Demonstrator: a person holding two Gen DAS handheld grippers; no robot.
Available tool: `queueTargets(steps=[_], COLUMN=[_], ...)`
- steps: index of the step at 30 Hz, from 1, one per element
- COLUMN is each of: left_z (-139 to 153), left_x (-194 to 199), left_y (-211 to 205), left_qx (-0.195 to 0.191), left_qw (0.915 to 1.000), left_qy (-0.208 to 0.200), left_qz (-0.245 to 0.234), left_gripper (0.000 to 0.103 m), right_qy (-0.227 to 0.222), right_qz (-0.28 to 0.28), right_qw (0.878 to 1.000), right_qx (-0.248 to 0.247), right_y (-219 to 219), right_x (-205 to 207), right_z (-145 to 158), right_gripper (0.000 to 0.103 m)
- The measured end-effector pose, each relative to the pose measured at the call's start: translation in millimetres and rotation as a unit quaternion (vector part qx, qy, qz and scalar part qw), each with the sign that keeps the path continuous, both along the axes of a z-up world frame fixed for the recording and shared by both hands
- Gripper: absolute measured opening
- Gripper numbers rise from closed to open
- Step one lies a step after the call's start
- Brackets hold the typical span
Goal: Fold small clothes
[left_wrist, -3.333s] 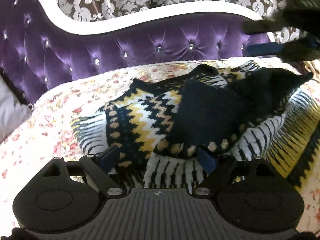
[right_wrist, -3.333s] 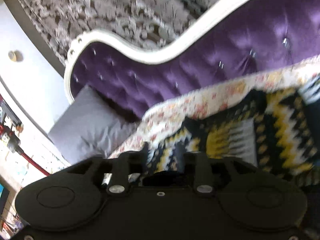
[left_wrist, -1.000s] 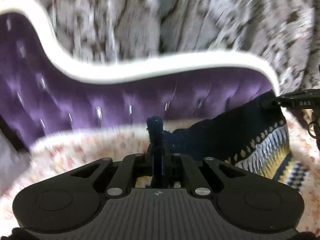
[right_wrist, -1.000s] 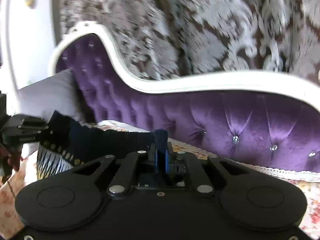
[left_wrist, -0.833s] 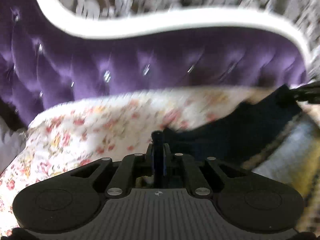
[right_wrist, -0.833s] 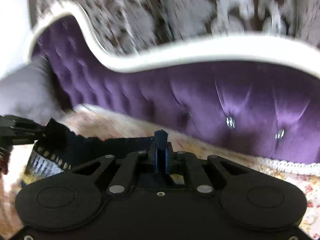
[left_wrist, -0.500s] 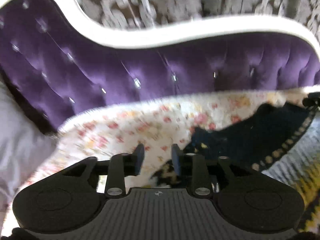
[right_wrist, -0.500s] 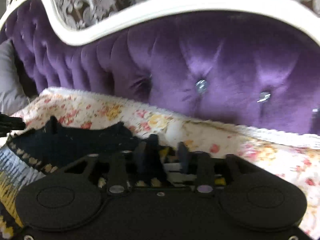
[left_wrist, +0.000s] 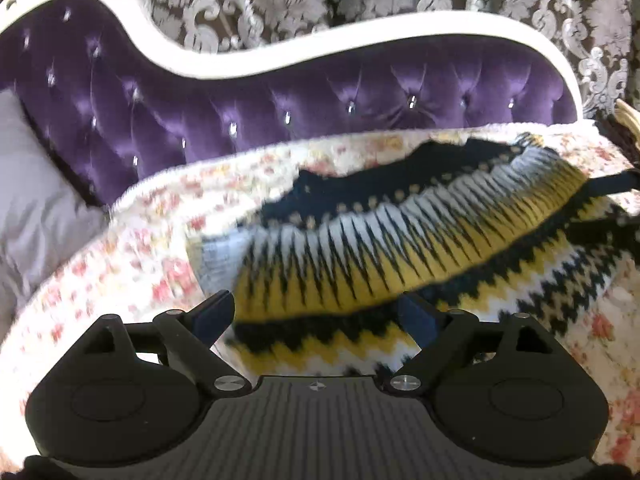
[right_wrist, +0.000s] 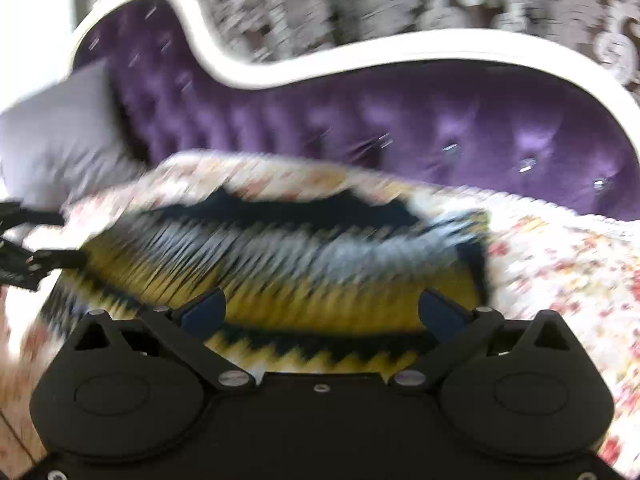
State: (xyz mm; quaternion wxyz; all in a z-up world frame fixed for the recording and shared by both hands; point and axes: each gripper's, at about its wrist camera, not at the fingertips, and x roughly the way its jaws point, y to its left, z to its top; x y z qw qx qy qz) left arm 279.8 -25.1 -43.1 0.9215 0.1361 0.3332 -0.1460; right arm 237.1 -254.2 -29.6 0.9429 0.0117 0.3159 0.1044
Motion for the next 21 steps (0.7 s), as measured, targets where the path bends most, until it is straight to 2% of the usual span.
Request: queueTargets(steps=[5,6,7,10,11,12,14,21], left_z=[-21.5,-26.2,-30.1,-34.2,-34.9,-35.2,-34.3,-35.9], left_x=[8.8,10.2,11.3,11.2,11.5,10.1,11.0,13.2], left_y=[19.4,28.6,39.8,73.0,80.2,84.5,83.4,79.3], left_qx=[0.025,0.026,0.013,-0.046,-0.061,-0.067,-0.060,-0.059], left_qw=[0.9977,0.9967,0.9961,0.9906,0.9884,0.9875,0.9879,0.9850], left_qy=[0.029,0.038,0.045,0.074,0.083,0.085,0.086,0.093], left_qz=[0.055,0.066,0.075,0.105,0.112,0.115,0.114,0.132], left_gripper=[0.090,0.092,0.101,0.103,0.103,0.103,0.103,0.103], right_qy=[0.014,0.019,0.030,0.066,0.070,0.054,0.043,0.034], right_qz=[-0.006,-0.018,-0.035,-0.090,-0.104,-0.113,-0.130,-0.132], right_qw=[0.998,0.998,0.997,0.993,0.992,0.992,0.991,0.991], right_qx=[-0.057,-0.064,-0.065,-0.049,-0.030,-0.001,-0.007,-0.012], right_y=[11.8,7.8,-0.3,-34.5,-48.0,-61.2,-72.7,-72.3], right_x=[-9.9,-12.1,-13.0,-16.9,-20.2,-26.9,-33.8,-37.8], right_z=[-8.9,-10.9,-13.8,-27.8,-32.2,-34.4,-36.6,-37.6], right_gripper=[0.103,0.103,0.103,0.103,0.103,0.103,0.103,0.103])
